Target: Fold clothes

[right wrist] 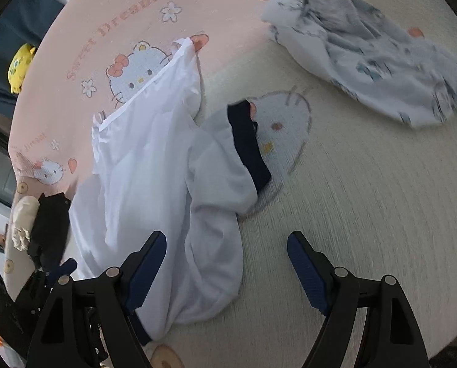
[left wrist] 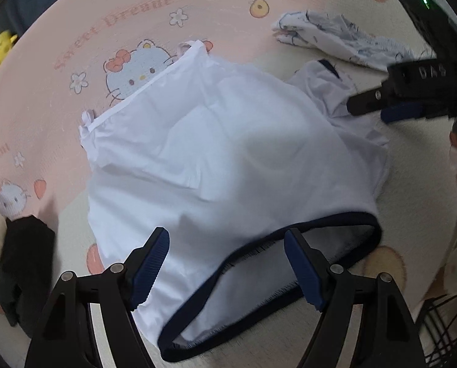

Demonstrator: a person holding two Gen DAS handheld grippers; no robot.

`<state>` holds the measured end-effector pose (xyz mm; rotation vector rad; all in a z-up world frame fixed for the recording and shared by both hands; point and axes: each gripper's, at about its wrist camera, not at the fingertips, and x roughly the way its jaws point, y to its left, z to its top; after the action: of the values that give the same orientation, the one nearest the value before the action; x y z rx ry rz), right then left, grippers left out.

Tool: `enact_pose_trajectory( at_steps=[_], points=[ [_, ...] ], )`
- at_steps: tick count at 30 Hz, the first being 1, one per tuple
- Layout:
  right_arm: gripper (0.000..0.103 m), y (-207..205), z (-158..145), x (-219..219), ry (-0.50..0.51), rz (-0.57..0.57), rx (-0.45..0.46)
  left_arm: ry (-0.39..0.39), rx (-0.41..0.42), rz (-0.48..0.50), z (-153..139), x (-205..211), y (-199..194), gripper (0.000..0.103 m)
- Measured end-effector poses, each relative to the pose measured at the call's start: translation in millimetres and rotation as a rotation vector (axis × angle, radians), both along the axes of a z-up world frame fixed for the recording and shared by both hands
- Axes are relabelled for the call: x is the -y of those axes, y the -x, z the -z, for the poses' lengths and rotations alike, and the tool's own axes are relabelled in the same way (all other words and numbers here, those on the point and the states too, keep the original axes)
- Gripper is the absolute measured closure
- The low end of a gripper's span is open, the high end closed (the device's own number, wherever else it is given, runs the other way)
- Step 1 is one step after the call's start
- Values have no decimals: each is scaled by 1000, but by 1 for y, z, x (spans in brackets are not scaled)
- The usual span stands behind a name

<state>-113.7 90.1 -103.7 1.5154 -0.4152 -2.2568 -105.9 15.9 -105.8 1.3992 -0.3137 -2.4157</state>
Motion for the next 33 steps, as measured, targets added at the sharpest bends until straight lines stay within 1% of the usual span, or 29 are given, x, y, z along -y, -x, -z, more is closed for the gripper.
enact_pose_trajectory(
  at_steps=[4,5,7,8,12,14,15,17,19,21,24,25,27,30,31,32,33],
  points=[
    [22,8,1,4,15,-3,-2,90,3,5,0,13,10,27],
    [22,10,2,4,22,0,1,145,-12,4,-3,18,13,27],
    [22,13,2,4,35,7,8,246,-40,-28,-17,34,23,27],
    [22,15,2,4,40,10,12,229,-52,-25,-23,36,27,27],
    [22,17,2,9,29,7,17,109,-101,1,-50,39,41,27],
    [22,18,3,9,47,16,22,49,-125,14,-63,41,48,27],
    [22,19,4,9,57,20,26,50,-129,29,-64,37,51,27],
    [22,20,5,6,76,31,33,77,-125,81,-59,20,56,27],
    [22,22,6,2,100,41,43,90,-102,127,-51,2,59,27],
    [22,25,7,-5,144,54,70,72,-77,170,-43,-10,62,27],
    [22,35,14,-14,237,72,119,2,-32,216,-31,-19,70,27],
    [22,38,17,-16,272,80,136,-35,-20,227,-27,-23,71,27],
    [22,46,23,-22,337,90,165,-80,-8,219,-23,-28,72,27],
    [23,54,32,-29,417,106,197,-186,3,206,-20,-31,79,27],
    [25,56,34,-31,437,115,202,-208,3,199,-19,-32,82,27],
    [32,58,37,-34,445,127,208,-227,3,190,-18,-34,85,27],
    [42,59,38,-35,437,133,214,-246,3,181,-18,-35,88,27]
  ],
)
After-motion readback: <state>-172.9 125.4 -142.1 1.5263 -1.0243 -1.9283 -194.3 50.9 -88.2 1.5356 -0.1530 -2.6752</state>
